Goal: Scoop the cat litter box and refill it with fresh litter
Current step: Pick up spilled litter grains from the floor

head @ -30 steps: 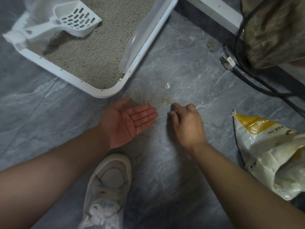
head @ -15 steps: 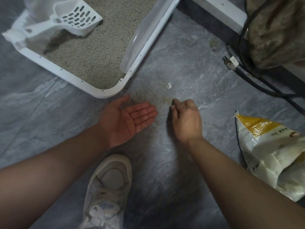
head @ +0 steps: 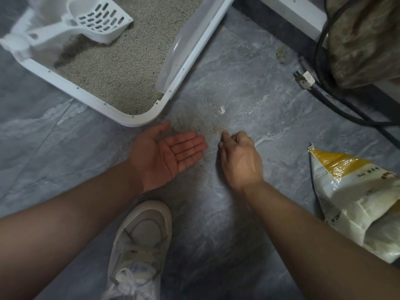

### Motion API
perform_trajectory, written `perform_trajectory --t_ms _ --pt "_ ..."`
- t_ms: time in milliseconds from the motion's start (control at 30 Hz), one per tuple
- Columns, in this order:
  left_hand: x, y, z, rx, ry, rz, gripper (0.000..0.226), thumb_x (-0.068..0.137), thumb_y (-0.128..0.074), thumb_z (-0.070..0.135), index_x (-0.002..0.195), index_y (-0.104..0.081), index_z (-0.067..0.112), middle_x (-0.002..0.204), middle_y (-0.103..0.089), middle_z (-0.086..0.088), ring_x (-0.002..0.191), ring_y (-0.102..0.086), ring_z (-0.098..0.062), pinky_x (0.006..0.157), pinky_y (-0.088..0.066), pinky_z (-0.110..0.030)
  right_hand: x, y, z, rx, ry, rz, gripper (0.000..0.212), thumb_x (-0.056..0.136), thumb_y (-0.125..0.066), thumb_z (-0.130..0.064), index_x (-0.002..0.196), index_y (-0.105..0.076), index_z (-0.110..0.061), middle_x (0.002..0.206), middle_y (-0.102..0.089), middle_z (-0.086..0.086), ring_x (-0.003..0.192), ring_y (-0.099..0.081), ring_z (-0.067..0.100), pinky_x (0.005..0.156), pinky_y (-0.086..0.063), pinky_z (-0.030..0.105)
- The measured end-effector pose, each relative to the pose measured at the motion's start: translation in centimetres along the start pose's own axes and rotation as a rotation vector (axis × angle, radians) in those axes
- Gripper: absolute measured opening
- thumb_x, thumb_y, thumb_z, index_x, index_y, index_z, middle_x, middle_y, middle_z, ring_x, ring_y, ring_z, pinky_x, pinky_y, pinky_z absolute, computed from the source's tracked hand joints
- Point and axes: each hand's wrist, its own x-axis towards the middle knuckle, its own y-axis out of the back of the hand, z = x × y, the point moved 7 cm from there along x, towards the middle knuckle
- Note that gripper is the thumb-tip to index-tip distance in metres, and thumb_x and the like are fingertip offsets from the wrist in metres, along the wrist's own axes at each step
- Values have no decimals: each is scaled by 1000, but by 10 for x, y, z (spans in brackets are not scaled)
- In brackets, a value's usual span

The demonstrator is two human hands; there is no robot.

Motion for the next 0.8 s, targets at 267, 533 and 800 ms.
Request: perform_trajectory --t_ms 267,533,800 --pt "-1 1 -1 9 1 19 59 97 -48 42 116 -66 -11 125 -64 -29 113 -66 -40 93 -53 -55 9 7 2 128 -50 82 28 99 -54 -30 117 -66 -13 95 -49 6 88 -54 27 69 -53 36" --pt "-2 3 3 4 -23 40 59 98 -47 41 121 -62 -11 125 -64 -30 113 -67 -40 93 -52 -56 23 3 2 96 -89 65 26 95 -61 -35 103 -71 -13 96 -56 8 97 -54 28 75 -49 32" --pt "-1 6 5 -4 -23 55 59 99 -46 42 122 -61 -11 125 -65 -30 112 -67 -41 92 -53 -56 27 8 -16 -7 9 196 21 90 -66 -20 76 -76 -8 76 -62 10 78 -58 32 58 -43 32"
